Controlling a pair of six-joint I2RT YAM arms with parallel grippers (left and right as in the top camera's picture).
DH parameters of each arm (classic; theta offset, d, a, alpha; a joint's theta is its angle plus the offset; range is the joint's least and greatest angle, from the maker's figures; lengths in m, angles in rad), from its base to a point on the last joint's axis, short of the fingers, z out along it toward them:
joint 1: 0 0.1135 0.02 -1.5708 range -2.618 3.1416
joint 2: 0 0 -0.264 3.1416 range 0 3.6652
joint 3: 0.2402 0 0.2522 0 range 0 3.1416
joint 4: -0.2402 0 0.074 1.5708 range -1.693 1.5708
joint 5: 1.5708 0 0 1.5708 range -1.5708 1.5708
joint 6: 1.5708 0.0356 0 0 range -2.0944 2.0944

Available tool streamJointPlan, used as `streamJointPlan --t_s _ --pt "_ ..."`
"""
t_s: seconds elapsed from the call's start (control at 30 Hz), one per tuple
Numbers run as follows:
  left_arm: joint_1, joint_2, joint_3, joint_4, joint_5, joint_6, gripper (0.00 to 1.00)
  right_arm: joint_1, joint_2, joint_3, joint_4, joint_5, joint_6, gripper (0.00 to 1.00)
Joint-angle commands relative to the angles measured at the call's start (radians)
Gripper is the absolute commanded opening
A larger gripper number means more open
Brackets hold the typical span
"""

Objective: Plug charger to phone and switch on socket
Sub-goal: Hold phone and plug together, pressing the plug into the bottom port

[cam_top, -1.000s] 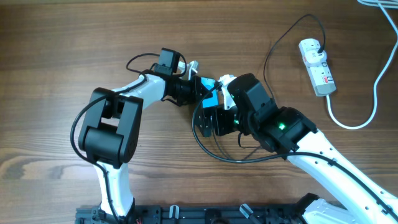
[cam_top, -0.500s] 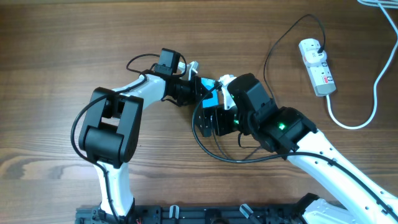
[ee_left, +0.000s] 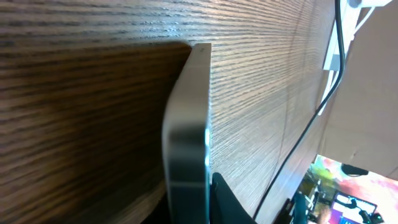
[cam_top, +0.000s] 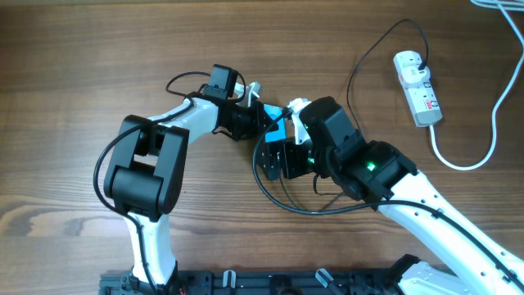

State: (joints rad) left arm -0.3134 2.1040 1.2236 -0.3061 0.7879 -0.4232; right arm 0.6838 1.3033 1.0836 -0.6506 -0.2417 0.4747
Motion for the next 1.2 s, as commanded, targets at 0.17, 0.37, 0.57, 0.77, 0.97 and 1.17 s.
streamJointPlan --t_s 0.17,0.37,0.57,0.77,0.97,1.17 --pt "-0.003 0.025 -0.003 -0.002 -0.057 0.023 0.13 -0.004 0.000 0.029 -0.002 0.015 0.003 0.99" --pt "-0.003 0.025 -0.003 -0.005 -0.062 0.024 0.17 -0.004 0.000 0.029 -0.003 0.015 0.003 1.00" --pt "-0.004 0.025 -0.003 -0.027 -0.106 0.024 0.18 -0.004 0.000 0.029 -0.013 0.015 0.003 0.99" --pt "-0.004 0.025 -0.003 -0.027 -0.109 0.024 0.24 -0.004 0.000 0.029 -0.014 0.015 0.003 0.99" --pt "-0.004 0.025 -0.003 -0.028 -0.121 0.024 0.28 -0.004 0.000 0.029 -0.021 0.015 0.003 0.99" --pt "-0.004 0.025 -0.003 -0.044 -0.166 0.024 0.31 -0.004 0.000 0.029 -0.023 0.015 0.003 0.99"
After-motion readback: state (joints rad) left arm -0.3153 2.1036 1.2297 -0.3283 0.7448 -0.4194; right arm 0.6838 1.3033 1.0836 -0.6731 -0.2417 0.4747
